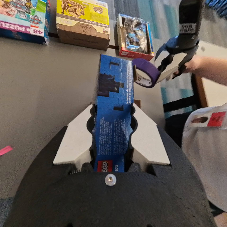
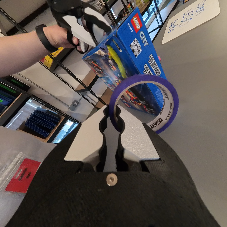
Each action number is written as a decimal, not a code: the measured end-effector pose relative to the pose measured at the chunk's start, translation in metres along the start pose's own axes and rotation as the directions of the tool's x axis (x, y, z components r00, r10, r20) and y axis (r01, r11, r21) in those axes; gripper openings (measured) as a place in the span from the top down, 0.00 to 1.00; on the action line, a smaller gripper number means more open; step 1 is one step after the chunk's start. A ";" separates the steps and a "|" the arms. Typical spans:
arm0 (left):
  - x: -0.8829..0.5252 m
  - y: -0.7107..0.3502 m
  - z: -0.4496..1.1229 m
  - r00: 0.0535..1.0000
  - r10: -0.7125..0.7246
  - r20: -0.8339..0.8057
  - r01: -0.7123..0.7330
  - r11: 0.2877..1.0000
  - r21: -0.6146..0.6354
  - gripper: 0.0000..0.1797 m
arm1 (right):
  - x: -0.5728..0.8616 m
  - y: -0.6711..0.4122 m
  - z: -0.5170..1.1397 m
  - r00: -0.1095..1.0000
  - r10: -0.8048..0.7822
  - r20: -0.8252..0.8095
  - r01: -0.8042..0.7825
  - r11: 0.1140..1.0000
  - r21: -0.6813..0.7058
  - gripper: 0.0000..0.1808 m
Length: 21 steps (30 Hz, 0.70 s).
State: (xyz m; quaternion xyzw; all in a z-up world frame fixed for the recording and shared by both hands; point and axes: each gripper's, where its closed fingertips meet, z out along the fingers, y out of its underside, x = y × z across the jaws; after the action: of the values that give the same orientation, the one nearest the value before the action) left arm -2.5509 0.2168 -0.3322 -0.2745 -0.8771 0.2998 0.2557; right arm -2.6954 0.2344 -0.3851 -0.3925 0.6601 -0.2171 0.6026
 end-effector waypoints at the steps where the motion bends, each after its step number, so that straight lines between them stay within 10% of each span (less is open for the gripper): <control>1: 0.000 0.002 0.001 0.999 -0.035 -0.016 0.035 0.999 0.016 0.68 | 0.000 0.002 0.000 1.000 -0.002 -0.002 0.002 1.000 -0.010 0.96; 15: -0.003 0.002 -0.002 0.995 -0.100 -0.015 0.100 0.992 0.078 0.68 | -0.031 0.010 0.013 0.998 -0.050 0.024 0.052 0.993 -0.104 0.96; 21: -0.007 -0.020 -0.035 0.972 -0.220 -0.082 0.235 0.896 0.378 0.74 | -0.054 0.005 0.015 0.998 -0.030 0.062 0.036 0.995 -0.093 0.96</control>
State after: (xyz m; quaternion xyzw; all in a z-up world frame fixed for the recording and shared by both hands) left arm -2.5313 0.2122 -0.2967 -0.1202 -0.8223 0.4290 0.3540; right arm -2.6845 0.2821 -0.3580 -0.4378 0.6445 -0.1837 0.5993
